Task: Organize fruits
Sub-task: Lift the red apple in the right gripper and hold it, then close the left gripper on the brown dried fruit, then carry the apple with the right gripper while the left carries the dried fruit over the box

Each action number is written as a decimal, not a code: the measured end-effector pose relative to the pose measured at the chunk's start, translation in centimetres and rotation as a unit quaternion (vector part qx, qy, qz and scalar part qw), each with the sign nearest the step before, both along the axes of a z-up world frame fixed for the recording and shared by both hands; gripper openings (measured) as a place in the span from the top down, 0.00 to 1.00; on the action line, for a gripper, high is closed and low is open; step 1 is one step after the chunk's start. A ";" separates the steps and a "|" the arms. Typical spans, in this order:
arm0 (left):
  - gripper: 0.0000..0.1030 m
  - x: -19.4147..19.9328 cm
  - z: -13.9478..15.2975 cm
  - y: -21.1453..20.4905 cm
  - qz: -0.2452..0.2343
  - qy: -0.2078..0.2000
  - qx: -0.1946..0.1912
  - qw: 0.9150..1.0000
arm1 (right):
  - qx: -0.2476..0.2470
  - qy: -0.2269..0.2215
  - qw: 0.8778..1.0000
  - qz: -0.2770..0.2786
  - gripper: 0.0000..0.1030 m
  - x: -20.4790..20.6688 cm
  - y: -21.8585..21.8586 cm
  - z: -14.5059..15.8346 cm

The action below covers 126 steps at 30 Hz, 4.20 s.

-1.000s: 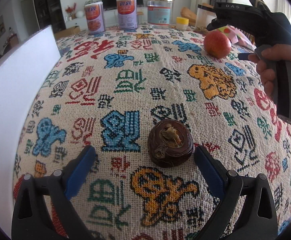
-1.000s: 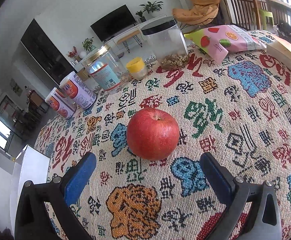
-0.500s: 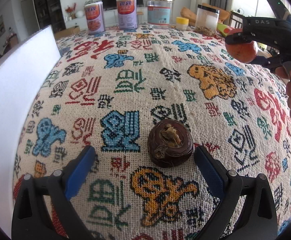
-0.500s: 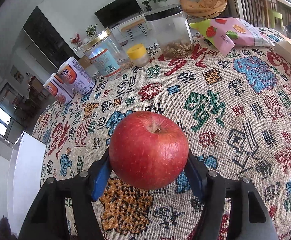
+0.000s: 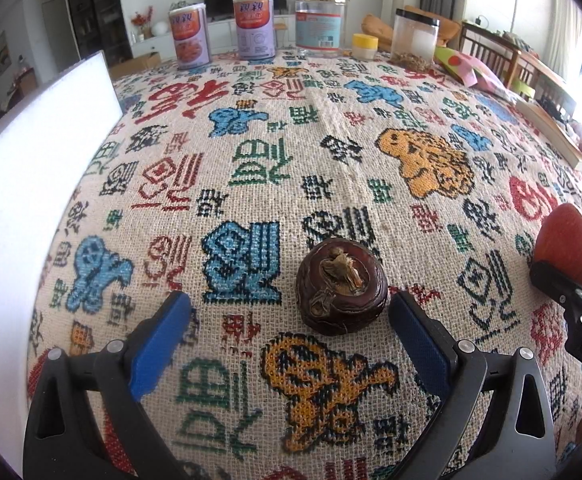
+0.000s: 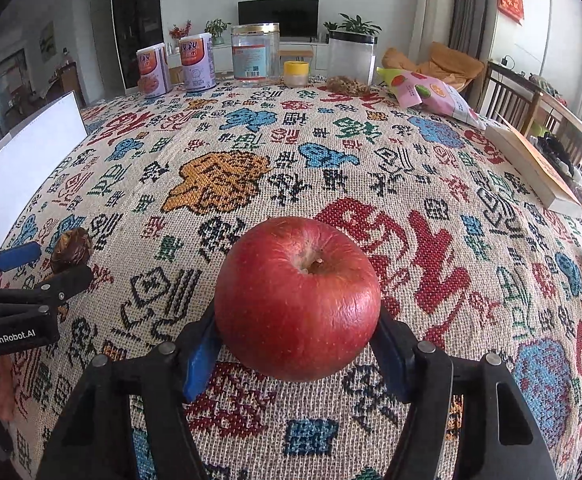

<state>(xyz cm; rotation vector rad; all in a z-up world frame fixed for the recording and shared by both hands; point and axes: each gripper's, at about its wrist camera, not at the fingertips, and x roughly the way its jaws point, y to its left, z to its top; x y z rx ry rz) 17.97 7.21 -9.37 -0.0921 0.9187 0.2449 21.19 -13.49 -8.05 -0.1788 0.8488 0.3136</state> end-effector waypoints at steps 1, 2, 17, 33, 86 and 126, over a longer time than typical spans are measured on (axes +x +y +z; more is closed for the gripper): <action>0.03 0.0 0.0 0.0 0.000 0.000 0.000 1.000 | 0.004 0.003 1.000 -0.004 0.33 0.1 -0.1 0.1; 0.03 0.0 0.0 0.0 0.000 0.000 0.000 1.000 | 0.008 0.000 1.000 -0.008 0.30 0.0 -0.1 0.2; 0.02 0.0 0.0 0.0 0.000 0.000 0.000 1.000 | -0.005 0.034 0.999 -0.035 0.00 -2.7 -0.5 -1.1; 0.02 0.0 0.0 0.1 0.000 0.000 -0.001 1.000 | -0.005 0.035 0.999 -0.035 0.00 -2.7 -0.5 -1.2; 0.01 0.0 0.1 0.4 -0.026 0.003 -0.022 0.999 | -0.005 0.035 0.999 -0.035 0.00 -2.7 -0.5 -1.1; 0.60 -4.6 4.5 0.5 -0.061 -0.006 -0.083 0.995 | -0.025 0.129 0.991 -0.011 0.17 2.1 1.6 2.9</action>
